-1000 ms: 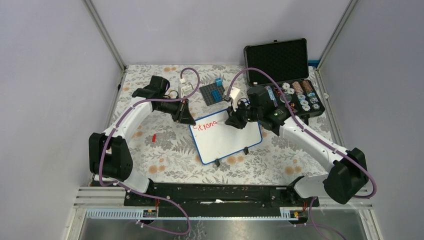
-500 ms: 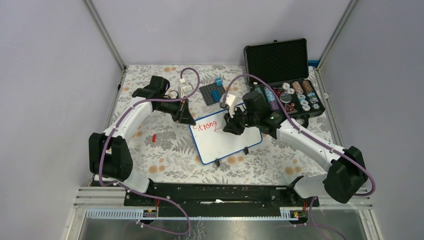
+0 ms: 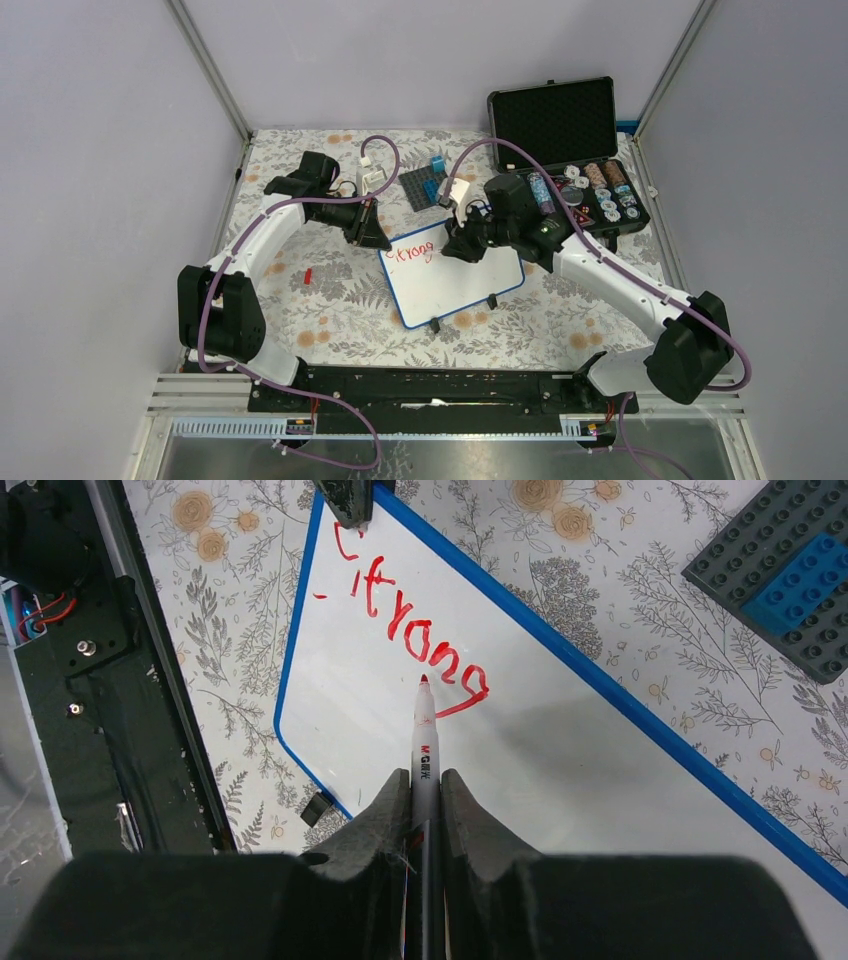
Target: Write a sentence on the whiteboard
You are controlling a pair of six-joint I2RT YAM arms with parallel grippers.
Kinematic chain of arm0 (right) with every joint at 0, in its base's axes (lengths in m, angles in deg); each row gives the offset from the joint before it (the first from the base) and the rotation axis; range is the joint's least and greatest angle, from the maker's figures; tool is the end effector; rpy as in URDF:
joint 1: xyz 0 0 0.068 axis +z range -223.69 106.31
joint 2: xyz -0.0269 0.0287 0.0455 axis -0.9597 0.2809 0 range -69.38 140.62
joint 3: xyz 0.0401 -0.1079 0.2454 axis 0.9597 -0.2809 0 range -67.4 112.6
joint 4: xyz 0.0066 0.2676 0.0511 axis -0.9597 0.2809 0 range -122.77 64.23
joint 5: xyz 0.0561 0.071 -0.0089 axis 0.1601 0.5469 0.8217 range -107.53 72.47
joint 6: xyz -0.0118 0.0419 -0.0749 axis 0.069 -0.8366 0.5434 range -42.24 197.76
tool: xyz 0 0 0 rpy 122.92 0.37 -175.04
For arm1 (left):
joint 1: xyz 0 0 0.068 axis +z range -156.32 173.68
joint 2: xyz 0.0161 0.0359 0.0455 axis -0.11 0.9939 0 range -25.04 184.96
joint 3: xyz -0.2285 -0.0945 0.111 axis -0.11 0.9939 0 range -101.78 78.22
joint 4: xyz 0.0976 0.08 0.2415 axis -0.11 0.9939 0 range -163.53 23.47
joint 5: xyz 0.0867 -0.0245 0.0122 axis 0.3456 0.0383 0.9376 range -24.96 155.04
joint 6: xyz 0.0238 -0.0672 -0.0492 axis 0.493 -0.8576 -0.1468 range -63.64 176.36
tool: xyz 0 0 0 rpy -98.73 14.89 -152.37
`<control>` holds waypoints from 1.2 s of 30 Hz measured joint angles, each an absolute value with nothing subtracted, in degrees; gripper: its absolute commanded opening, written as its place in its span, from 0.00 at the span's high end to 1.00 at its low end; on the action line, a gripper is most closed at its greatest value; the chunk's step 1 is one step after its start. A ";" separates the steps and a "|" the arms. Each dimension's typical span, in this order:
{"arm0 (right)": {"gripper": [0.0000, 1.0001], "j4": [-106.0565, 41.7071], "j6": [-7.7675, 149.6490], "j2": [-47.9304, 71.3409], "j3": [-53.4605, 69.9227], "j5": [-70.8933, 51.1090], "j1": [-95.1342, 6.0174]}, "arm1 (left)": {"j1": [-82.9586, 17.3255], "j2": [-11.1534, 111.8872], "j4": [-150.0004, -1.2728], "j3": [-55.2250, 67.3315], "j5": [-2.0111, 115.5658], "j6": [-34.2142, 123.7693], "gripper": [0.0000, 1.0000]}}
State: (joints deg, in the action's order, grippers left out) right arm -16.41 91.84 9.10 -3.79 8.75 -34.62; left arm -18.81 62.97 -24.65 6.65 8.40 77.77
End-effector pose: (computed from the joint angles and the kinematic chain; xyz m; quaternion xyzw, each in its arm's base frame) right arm 0.2528 0.2490 0.2886 -0.4794 0.7090 0.2967 0.4237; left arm 0.3012 -0.1322 0.2549 0.3478 0.7930 -0.4474 0.2235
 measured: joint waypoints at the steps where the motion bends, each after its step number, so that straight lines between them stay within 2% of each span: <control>1: 1.00 -16.24 91.84 8.95 -3.74 8.95 -34.68 | -18.81 62.97 -24.67 6.65 8.48 77.74 0.80; 7: 1.00 -14.64 91.93 7.40 -3.57 10.48 -36.06 | -19.03 62.97 -24.69 6.65 9.42 77.77 0.74; 26: 1.00 -5.94 95.01 3.88 -3.55 15.15 -38.09 | -19.97 63.97 -23.40 4.82 12.31 78.66 0.74; 36: 1.00 -5.18 95.34 4.07 -3.55 18.08 -44.10 | -20.45 64.98 -23.01 2.81 13.38 78.79 0.63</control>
State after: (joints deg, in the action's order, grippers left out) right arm -5.18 95.34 4.07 -3.55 18.08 -44.10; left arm -20.45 64.98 -23.01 2.81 13.38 78.79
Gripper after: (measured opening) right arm 0.193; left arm 0.333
